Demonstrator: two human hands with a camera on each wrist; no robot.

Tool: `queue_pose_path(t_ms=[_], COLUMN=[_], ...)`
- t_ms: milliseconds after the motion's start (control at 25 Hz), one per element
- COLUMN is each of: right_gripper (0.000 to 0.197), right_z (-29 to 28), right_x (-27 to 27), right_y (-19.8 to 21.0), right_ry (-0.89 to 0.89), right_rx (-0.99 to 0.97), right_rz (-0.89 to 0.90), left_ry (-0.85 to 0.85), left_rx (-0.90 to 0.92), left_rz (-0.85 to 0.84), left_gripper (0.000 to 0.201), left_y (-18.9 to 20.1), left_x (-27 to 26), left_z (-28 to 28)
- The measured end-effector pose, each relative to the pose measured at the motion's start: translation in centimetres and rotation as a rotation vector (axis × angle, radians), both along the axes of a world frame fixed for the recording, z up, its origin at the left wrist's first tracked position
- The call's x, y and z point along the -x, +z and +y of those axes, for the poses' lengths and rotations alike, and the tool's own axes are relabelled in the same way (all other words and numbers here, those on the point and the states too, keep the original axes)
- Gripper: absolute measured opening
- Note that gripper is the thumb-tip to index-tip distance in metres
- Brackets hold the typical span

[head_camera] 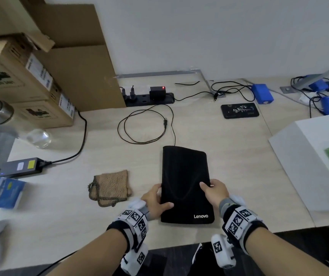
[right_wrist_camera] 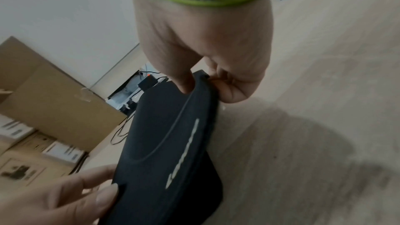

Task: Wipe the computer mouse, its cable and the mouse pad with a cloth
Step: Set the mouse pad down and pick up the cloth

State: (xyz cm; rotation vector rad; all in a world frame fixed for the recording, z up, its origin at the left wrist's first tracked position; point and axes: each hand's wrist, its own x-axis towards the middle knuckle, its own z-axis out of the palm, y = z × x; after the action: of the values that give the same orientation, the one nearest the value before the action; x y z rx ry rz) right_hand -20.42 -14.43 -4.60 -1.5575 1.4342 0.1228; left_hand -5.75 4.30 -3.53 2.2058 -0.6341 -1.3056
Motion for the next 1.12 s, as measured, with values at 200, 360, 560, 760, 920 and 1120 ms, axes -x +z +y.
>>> queue_pose_path(t_ms=[200,360,560,760,920,1120], right_gripper=[0.009,0.011,0.019,0.025,0.032,0.032], right_z=[1.7,4.5,8.2,11.2,12.4,12.5], right_x=[-3.4,-7.7,-12.8,-15.9,-16.5,-16.4], right_y=[1.6,3.2,3.5,2.8,2.5,2.7], right_ry=[0.17,0.367,0.575,0.69,0.732,0.714], right_rx=[0.076,0.148,0.196,0.186,0.162,0.157], right_rz=[-0.152,-0.242,-0.198,-0.154,-0.115,-0.103], left_ry=[0.132,0.326,0.328,0.084,-0.075,0.189], left_rx=[0.088,0.119,0.051,-0.15,-0.221,-0.166], left_rz=[-0.218,-0.267,-0.341,-0.558,-0.663,-0.64], left_gripper=[0.027,0.03,0.017,0.072,0.07,0.023], left_y=[0.8,1.0,0.5,-1.5,-2.5,-1.7], left_x=[-2.9,-6.1,-8.2,-9.9,-9.9,-11.7], left_z=[2.2,5.1,8.5,12.0,12.6,13.2])
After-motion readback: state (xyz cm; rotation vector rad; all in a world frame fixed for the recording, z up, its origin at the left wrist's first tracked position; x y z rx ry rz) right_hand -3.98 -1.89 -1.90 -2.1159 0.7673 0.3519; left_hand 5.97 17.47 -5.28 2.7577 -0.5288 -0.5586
